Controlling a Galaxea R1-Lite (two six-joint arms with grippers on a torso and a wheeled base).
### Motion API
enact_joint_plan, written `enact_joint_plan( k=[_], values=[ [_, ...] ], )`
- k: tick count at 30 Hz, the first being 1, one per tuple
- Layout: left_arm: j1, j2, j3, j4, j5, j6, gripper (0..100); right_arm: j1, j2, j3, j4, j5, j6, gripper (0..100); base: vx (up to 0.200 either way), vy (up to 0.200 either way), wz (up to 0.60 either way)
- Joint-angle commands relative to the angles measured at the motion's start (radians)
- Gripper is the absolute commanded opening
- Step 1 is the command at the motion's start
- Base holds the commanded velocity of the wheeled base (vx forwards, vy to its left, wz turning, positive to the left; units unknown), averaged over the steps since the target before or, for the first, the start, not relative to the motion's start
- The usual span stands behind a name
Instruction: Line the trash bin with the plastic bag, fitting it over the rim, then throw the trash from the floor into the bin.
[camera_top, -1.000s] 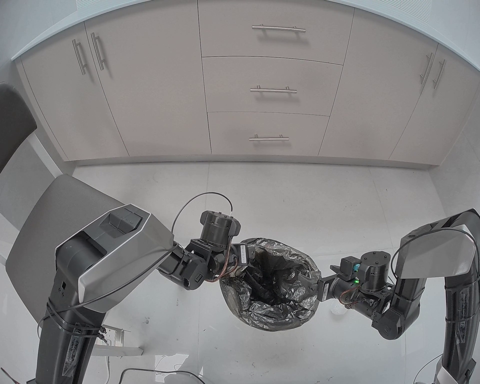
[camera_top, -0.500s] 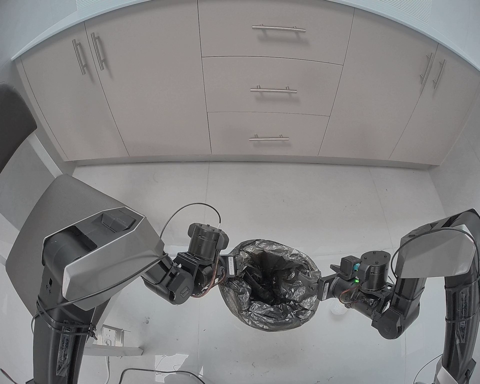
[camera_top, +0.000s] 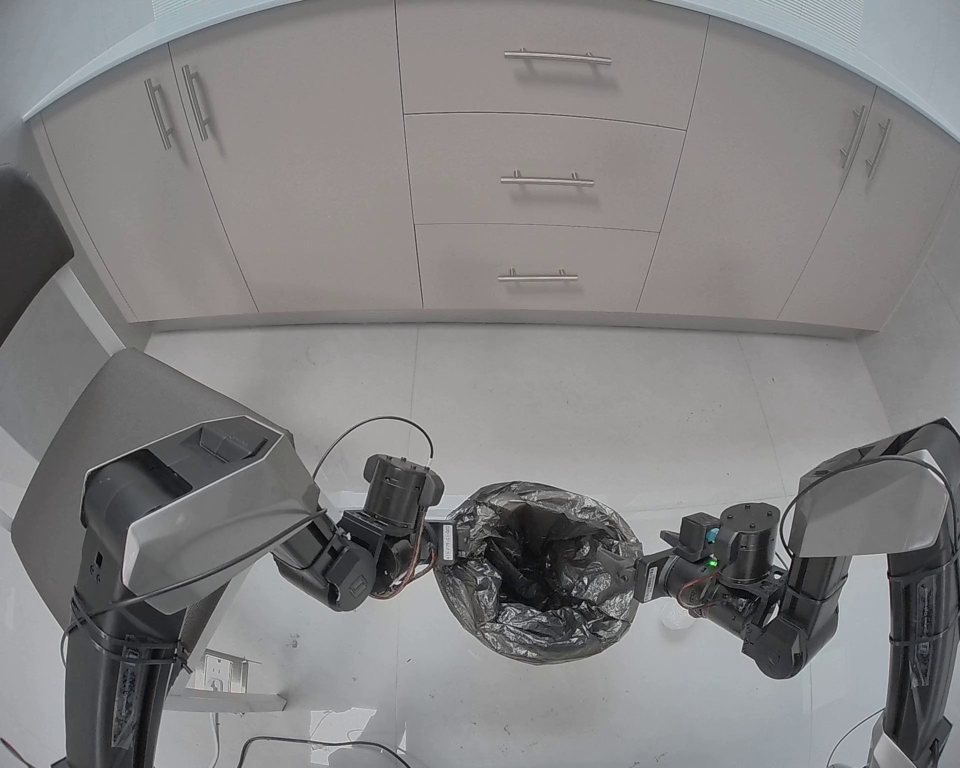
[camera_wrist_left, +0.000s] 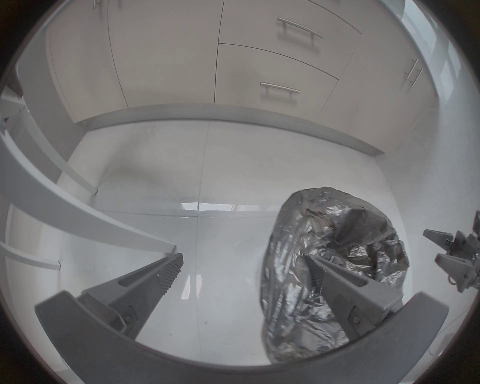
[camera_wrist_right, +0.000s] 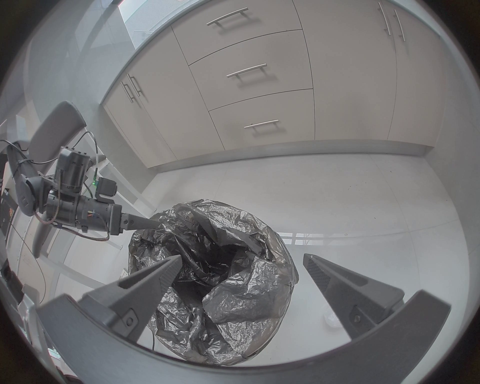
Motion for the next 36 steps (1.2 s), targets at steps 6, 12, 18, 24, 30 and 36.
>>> enact_joint_plan(
  k=[6, 12, 18, 24, 30, 36],
  values=[
    [0.070, 0.099, -0.086, 0.004, -0.002, 0.096, 100, 0.002, 0.012, -0.001, -0.018, 0.002, 0.000, 100, 0.000, 0.000, 0.00],
    [0.067, 0.124, -0.106, 0.008, -0.010, 0.126, 100, 0.002, 0.024, -0.008, -0.018, 0.000, 0.000, 100, 0.000, 0.000, 0.00],
    [0.042, 0.142, -0.106, 0.018, -0.022, 0.165, 100, 0.002, 0.024, -0.010, -0.018, 0.000, 0.000, 100, 0.000, 0.000, 0.00],
    [0.024, 0.137, -0.138, 0.115, -0.025, 0.170, 100, 0.002, 0.036, -0.019, -0.018, 0.000, 0.000, 100, 0.000, 0.000, 0.00],
    [0.021, 0.137, -0.199, 0.247, -0.028, 0.162, 100, 0.001, 0.044, -0.022, -0.018, -0.004, 0.000, 100, 0.000, 0.000, 0.00],
    [0.023, 0.122, -0.196, 0.221, -0.030, 0.073, 100, 0.001, 0.042, -0.025, -0.018, -0.009, 0.000, 100, 0.000, 0.000, 0.00]
  ],
)
